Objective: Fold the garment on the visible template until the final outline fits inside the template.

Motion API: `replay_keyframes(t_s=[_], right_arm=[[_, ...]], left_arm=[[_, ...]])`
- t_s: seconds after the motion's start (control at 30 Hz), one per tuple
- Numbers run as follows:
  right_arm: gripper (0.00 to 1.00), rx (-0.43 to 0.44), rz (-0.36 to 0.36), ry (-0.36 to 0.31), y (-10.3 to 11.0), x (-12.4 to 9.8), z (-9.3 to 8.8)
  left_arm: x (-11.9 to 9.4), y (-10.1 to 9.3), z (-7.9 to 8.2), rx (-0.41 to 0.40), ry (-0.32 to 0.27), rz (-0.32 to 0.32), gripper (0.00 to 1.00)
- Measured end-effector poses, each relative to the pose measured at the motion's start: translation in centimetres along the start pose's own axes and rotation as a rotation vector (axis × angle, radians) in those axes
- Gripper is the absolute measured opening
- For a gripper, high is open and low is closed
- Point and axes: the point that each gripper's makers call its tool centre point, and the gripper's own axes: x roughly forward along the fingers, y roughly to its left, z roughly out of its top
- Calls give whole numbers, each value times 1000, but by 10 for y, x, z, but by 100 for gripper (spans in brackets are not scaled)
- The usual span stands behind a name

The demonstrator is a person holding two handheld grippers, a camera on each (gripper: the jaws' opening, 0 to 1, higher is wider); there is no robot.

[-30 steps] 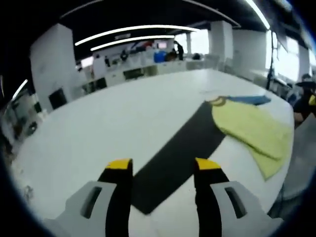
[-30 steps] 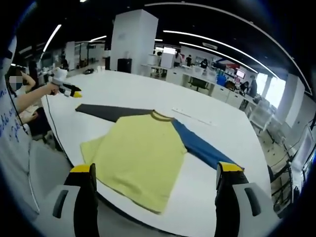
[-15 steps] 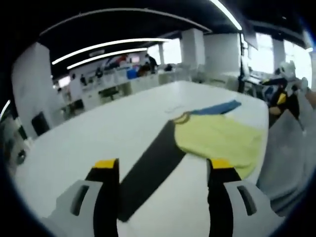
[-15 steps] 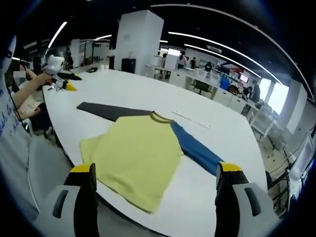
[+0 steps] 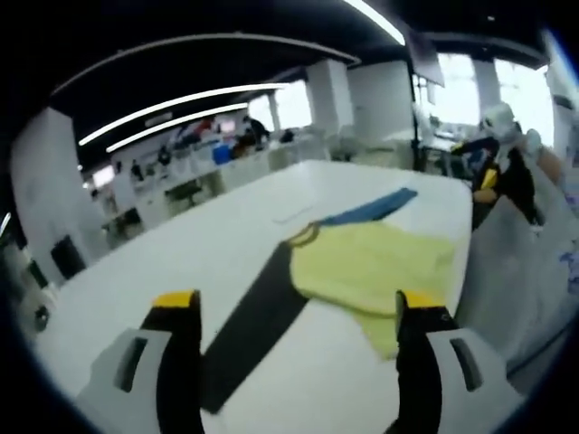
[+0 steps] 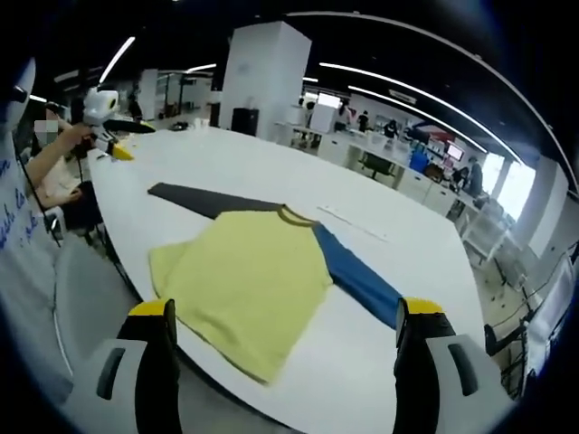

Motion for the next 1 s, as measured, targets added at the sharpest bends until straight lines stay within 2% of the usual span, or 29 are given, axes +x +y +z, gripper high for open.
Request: replay_keyframes(t_s=[0.07,0.17,0.27,0.37,0.43,0.5,0.57,0.77,1.0], right_arm=[[100,-5,4,-7,-3,-2,0],[100,-8,18,-15,-5,-2,-3],[100,-8,29,-14,-9,-2,-8],[100,-12,33,-14,-14,-3,-11],[100,-21,27,-12,-17,-4,-12],[100,-67,-6,8,-27,-6,-15],[100,-68,0,8,-29,-7,-16],[100,-77,33,-13,-31,-9,-15],[100,-86,49,-17,-38,-15,-22]], left_arm=[[2,-12,2,-6,-8,-41,89],[5,-28,-3,-35,30,-85,92],[6,-37,0,-31,24,-80,92],[4,-39,5,-20,23,-50,96],[2,-43,9,-17,17,-50,97],[-1,-47,15,-18,8,-49,98],[-1,-53,19,-10,6,-47,99],[3,-74,17,-6,61,-67,99],[8,-85,12,9,101,-41,99]])
